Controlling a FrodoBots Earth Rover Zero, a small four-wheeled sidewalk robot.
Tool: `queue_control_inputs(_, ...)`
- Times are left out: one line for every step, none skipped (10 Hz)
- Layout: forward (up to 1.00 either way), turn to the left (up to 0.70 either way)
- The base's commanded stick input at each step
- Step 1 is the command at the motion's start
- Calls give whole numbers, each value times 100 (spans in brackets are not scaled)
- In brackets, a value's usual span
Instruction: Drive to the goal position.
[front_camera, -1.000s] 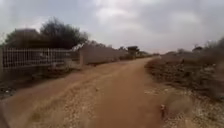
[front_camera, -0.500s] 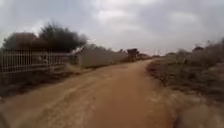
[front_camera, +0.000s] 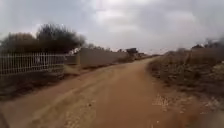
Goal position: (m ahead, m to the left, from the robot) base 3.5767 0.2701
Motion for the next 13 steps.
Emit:
queue_control_inputs(50,0)
queue_control_inputs(50,-23)
queue_control_inputs(50,-20)
queue_control_inputs(50,-12)
queue_control_inputs(50,-3)
queue_control_inputs(50,0)
queue_control_inputs(50,0)
queue_control_inputs(50,0)
queue_control_inputs(50,0)
queue_control_inputs(50,0)
queue_control_inputs(50,0)
queue_control_inputs(50,0)
queue_control_inputs(50,0)
